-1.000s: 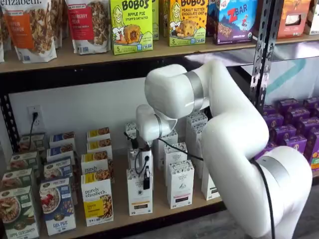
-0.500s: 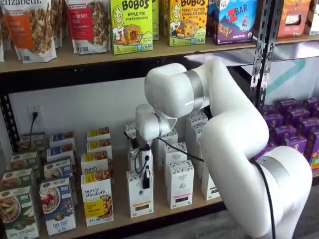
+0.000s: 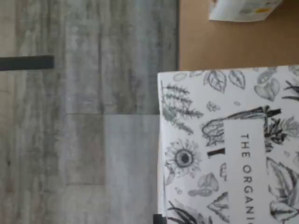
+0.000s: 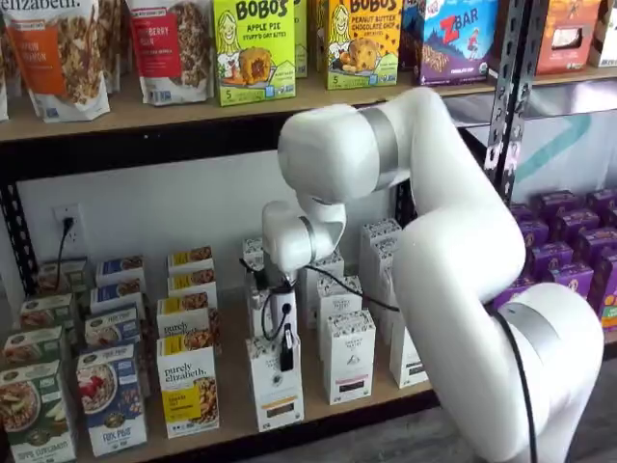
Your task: Pick up the white box with a yellow strip in the middle, on the bottom shelf, the fourth box from the left
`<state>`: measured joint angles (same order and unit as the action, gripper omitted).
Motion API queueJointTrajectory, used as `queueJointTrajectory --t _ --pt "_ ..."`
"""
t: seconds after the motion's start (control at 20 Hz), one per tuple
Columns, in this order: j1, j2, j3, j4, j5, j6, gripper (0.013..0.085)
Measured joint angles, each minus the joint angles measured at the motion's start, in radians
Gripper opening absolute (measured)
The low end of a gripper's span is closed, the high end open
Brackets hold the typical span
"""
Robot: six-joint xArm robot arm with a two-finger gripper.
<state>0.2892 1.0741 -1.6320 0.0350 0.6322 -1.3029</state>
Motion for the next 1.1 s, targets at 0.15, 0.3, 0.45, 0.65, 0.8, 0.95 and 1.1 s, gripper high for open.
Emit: queueJointTrajectory --t 0.15,0.3,0.45,0.65,0.8,0.95,1.1 --pt "0.008 -0.056 0.092 -0.01 -0.033 0.015 0.049" --pt "0.015 -0.123 0.198 -0.027 -0.08 0.037 0.049" --pt "0.026 -0.2 0.308 -0.027 -0.123 0.046 0.049" --pt "0.043 -0.304 0.438 -0.04 -0.139 0.076 0.049" --pt "0.066 -0.381 0.526 -0.045 -0.145 0.103 0.049" --pt "0.098 -0.475 0.627 -0.05 -0.154 0.138 0.049" --pt "0.126 -0.565 0.716 -0.04 -0.156 0.158 0.049"
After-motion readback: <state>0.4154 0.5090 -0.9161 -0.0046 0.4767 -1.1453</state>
